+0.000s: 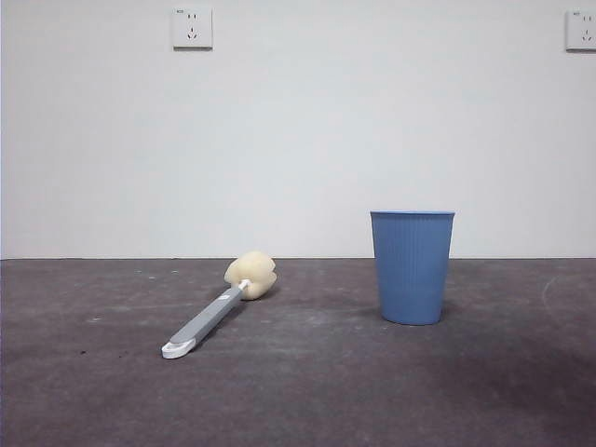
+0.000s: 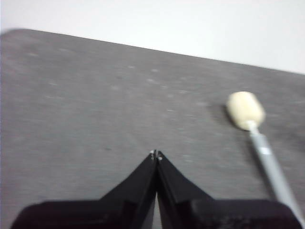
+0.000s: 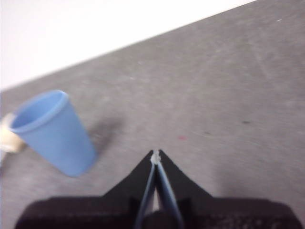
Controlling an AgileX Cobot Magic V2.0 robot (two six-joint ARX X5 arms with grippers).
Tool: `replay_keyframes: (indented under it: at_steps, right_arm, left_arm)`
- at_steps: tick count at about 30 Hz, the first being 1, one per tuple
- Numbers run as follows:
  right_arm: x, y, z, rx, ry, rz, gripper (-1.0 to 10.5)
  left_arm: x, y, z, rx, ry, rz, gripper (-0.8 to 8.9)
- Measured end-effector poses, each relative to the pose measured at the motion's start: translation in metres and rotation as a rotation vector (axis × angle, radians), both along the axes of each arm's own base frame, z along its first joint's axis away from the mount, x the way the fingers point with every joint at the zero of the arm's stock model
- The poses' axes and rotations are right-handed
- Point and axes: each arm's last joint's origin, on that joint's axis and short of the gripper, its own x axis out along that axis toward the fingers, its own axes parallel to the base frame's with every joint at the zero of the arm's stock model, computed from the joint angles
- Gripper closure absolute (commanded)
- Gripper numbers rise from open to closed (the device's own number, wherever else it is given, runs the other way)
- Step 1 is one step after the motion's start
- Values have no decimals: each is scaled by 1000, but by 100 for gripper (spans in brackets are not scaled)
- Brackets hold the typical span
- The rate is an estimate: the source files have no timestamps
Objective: Pick up the cup brush,pick up the cup,insert the brush into the cup,clean the cup,put the cup brush back,put the cup back to the fixed position on the table
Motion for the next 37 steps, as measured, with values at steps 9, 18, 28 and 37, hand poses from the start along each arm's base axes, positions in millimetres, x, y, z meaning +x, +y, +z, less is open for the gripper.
replay_keyframes:
  at_steps: [9, 18, 28, 37]
  right_arm:
    - [-8, 5, 53, 113, -122, 159, 958]
    - [-13, 9, 110, 87, 17, 329, 958]
    - [-15, 16, 161, -75, 306, 581, 957]
    - [-18, 20, 169, -169, 462, 716, 939]
  left_arm:
    - [-5, -5, 21, -164, 16, -137, 820]
    - [-20, -10, 81, -199, 68, -317, 820]
    - [-30, -15, 137, -78, 246, -528, 820]
    - [-26, -17, 155, -24, 365, -656, 806]
